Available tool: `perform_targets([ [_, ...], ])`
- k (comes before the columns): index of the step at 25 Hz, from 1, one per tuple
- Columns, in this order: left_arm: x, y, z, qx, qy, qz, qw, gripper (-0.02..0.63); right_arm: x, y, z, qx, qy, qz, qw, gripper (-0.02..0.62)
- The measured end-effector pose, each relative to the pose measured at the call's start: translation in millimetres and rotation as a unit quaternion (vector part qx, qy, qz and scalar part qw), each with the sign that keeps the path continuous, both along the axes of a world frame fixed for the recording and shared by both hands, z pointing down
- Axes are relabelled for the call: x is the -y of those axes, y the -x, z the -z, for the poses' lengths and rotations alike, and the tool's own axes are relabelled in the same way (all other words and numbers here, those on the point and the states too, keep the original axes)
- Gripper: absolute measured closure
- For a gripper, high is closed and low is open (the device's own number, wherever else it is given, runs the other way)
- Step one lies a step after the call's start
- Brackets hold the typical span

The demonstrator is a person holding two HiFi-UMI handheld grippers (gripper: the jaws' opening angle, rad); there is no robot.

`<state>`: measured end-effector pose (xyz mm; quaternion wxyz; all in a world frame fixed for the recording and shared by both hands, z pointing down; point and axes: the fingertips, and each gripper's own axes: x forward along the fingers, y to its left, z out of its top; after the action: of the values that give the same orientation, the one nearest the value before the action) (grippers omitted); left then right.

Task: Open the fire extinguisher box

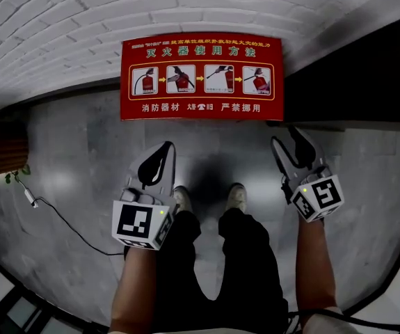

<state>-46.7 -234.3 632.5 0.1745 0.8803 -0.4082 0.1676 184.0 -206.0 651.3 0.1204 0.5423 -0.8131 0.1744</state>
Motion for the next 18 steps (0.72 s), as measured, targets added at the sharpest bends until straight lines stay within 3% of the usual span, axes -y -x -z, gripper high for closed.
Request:
perform_targets([
  [4, -2.5, 3.0, 1.8, 0.004, 0.01, 0.009, 0.9999, 0.601, 13.4, 0.2, -7.0, -0.037, 0.007, 0.029, 0.999, 0.39],
  [8, -3.5, 3.5, 2.3, -0.001, 0.009, 0.01, 0.9999, 0.601, 23.2, -4.4, -10.2, -0.044, 0.009, 0.027, 0.999, 0.391],
  [12, 3.1, -0.3, 10.9, -0.027, 0.012, 0.032, 0.9991, 0.601, 29.6, -3.6, -7.9, -0.052, 0.004, 0.034, 0.998, 0.455],
  [18, 4.4, 0.9, 5.7, -0.017, 0.012, 0.028, 0.9994, 0.601, 33.2, -1.8, -8.3, -0.032, 0.007, 0.042, 0.999, 0.477],
])
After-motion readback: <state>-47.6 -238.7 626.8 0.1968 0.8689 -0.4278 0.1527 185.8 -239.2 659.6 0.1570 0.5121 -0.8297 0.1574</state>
